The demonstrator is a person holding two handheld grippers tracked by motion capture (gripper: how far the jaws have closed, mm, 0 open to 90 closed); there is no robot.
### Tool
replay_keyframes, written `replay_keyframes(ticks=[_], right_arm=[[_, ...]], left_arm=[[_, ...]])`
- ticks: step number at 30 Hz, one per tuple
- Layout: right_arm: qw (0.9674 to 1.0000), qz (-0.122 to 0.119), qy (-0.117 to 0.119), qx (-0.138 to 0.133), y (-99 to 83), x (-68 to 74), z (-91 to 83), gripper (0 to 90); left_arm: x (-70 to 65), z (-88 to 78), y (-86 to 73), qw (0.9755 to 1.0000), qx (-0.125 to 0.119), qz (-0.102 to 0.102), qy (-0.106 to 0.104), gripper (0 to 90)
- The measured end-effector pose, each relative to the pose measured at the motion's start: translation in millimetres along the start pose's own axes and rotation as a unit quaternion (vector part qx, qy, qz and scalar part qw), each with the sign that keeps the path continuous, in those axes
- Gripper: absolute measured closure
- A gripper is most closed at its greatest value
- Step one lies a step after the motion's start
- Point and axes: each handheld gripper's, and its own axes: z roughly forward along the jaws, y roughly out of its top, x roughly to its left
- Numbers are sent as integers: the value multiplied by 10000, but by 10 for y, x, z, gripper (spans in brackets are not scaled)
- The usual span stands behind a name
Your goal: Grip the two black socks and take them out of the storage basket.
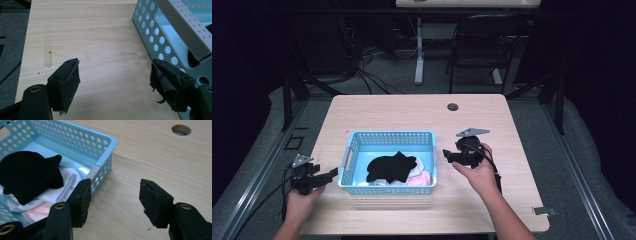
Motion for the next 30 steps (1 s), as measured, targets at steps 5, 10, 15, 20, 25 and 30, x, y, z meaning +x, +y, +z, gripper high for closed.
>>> replay_keyframes(ticks=[5, 10, 15, 20, 25, 30], right_arm=[[9995, 58, 300, 74, 120, 132, 71, 454], [9986, -40, 509, 124, 232, 306, 182, 469], [9972, -179, 650, 334, 318, 477, 374, 491], [9951, -156, 793, 571, 357, 581, 560, 531], [9930, -116, 866, 797, 379, 660, 683, 584], [9909, -31, 900, 1000, 406, 709, 787, 650]], left_arm=[[-2, 2, 3, 10000, 17, 7, 2, 236], [0, 1, 3, 10000, -8, 3, -6, 236], [2, -2, 5, 10000, -13, 20, -11, 236], [4, -2, 7, 10000, -17, 29, -12, 236], [3, -1, 9, 10000, -7, 29, -8, 236], [3, -2, 10, 10000, -8, 42, -12, 236]])
